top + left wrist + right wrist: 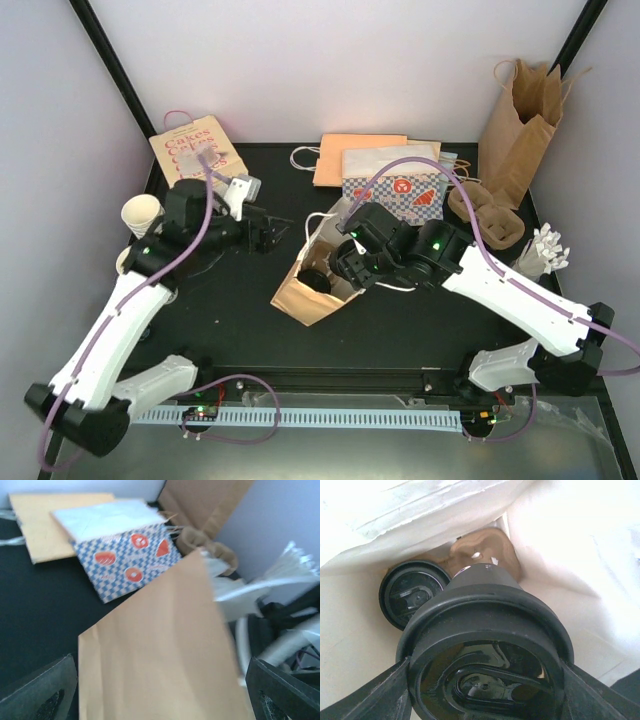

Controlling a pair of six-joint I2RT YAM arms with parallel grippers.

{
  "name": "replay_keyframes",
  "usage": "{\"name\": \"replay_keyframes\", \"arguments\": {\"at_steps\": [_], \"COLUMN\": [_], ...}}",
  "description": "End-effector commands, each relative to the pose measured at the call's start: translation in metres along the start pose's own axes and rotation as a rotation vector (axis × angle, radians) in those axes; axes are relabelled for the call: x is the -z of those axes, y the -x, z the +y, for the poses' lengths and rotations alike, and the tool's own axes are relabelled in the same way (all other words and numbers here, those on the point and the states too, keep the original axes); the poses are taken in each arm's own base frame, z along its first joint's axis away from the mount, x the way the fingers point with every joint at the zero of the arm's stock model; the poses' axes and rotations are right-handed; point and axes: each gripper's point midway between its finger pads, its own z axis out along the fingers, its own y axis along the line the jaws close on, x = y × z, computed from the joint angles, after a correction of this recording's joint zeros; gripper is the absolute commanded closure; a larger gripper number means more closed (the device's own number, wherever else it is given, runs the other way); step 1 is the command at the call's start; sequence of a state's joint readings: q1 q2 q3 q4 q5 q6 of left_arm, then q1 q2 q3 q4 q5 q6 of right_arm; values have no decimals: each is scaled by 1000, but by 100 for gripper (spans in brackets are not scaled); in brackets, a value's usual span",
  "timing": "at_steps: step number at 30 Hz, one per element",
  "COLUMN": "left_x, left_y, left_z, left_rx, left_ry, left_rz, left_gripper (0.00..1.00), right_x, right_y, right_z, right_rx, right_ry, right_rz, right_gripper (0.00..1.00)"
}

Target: Pack the takeout coffee

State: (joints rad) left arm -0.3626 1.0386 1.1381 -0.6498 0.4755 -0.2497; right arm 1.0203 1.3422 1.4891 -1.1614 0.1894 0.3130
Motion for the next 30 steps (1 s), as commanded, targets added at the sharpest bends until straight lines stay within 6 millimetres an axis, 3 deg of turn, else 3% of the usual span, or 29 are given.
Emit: {"name": "replay_keyframes", "arguments": {"at_steps": [1, 4, 7, 12, 15, 21, 30], "left_x": [37, 50, 50, 32, 27, 8, -15], "left_y": [14, 2, -15, -37, -37, -39, -42], "left_z": [-38, -57, -67, -50, -40, -40, -49], "left_rx": [-54, -49, -40, -20, -8, -14, -127], "left_ry": [-45, -73, -83, 92, 202, 266, 248], "left_rz": [-121, -124, -83, 40, 93, 175, 245], "left_gripper": [6, 9, 10, 11, 11, 12, 48], "right_x": [10, 11, 11, 12, 11, 14, 13], "right_y": [18, 20, 20, 23, 24, 25, 25], "right_z": [-2, -2, -2, 0, 1, 1, -9], "right_rx": [-16, -16, -15, -17, -18, -26, -28], "right_ry": [-8, -6, -8, 6, 8, 15, -43], "right_rz": [-97, -111, -118, -130, -130, -141, -148], "right_gripper": [31, 31, 31, 31, 31, 32, 32]}}
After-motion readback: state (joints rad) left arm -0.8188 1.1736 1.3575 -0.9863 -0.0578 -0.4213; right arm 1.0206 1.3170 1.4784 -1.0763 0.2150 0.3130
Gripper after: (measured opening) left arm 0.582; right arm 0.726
